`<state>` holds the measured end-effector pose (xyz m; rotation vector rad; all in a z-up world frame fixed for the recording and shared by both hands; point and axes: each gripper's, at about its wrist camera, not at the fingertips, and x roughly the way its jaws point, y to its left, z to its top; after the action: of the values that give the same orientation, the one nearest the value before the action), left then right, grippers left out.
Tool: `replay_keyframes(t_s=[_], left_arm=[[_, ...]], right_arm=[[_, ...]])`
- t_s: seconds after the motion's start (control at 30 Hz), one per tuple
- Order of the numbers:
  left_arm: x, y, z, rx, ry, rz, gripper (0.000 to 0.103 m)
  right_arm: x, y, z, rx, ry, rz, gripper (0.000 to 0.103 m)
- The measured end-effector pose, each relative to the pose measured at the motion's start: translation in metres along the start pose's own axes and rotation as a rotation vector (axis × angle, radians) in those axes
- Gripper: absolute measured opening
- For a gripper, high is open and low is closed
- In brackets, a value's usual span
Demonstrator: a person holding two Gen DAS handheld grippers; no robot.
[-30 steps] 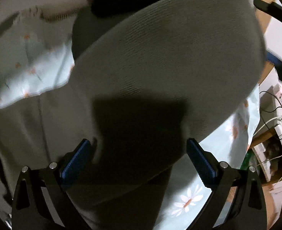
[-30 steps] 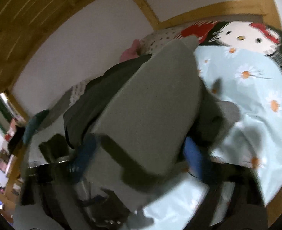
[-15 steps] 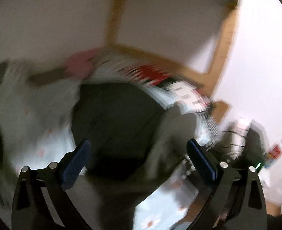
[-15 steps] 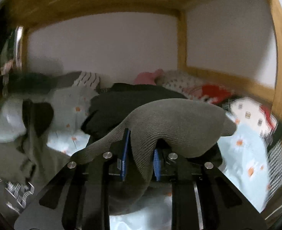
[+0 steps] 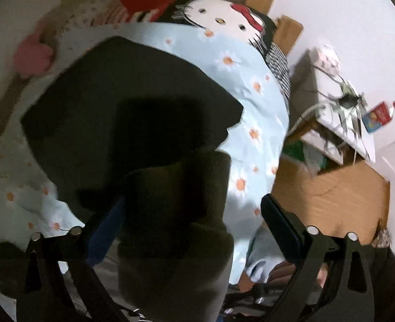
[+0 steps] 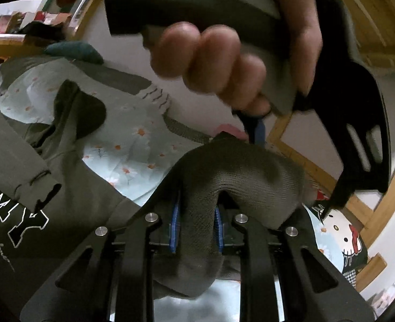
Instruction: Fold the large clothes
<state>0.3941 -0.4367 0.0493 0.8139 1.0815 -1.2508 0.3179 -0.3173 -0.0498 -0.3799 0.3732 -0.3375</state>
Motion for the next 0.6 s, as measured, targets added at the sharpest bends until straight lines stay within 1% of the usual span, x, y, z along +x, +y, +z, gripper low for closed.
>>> replay_keyframes(t_s=[0.03,0.07,0.13,0.2,0.23,0.3,0.33,0.37,0.4,0.43,0.5,0.6], left_arm=[[0.0,0.003,-0.004,-0.014,-0.002,-0.009,0.033],[-0.004,0.008,-0.007,-0.034,-0.018,-0.021,0.013],[-0.019,0.02,-0.011,-0.069,-0.113,-0.001,0.01],[-0.046,0.03,-0.023,-0.12,-0.226,-0.016,0.01],[-0.066,0.036,-0.036,-0.148,-0.298,-0.022,0.01],[-0.096,0.039,-0.056,-0.179,-0.385,-0.008,0.01],[-0.105,0.039,-0.061,-0.188,-0.413,-0.005,0.01],[-0.121,0.042,-0.077,-0.203,-0.453,0.001,0.01],[-0.134,0.043,-0.087,-0.21,-0.477,0.009,0.01],[-0.151,0.046,-0.108,-0.22,-0.514,0.027,0.01],[-0.169,0.047,-0.131,-0.225,-0.553,0.052,0.01],[-0.197,0.06,-0.182,-0.258,-0.599,0.111,0.01]], right_arm=[[0.0,0.001,0.0,0.007,0.003,0.0,0.021],[-0.001,0.002,0.0,0.016,0.006,0.0,0.021],[-0.005,0.001,0.001,0.032,0.003,0.0,0.021],[-0.008,0.0,0.002,0.052,-0.002,-0.001,0.021],[-0.012,-0.001,0.005,0.071,-0.008,0.003,0.021],[-0.019,0.001,0.012,0.093,-0.027,0.013,0.021],[-0.022,0.004,0.017,0.095,-0.037,0.017,0.02],[-0.026,0.008,0.022,0.1,-0.051,0.027,0.02],[-0.029,0.012,0.027,0.102,-0.062,0.034,0.02],[-0.033,0.019,0.034,0.103,-0.081,0.044,0.02],[-0.037,0.037,0.049,0.099,-0.11,0.073,0.02],[-0.041,0.072,0.072,0.076,-0.144,0.127,0.02]])
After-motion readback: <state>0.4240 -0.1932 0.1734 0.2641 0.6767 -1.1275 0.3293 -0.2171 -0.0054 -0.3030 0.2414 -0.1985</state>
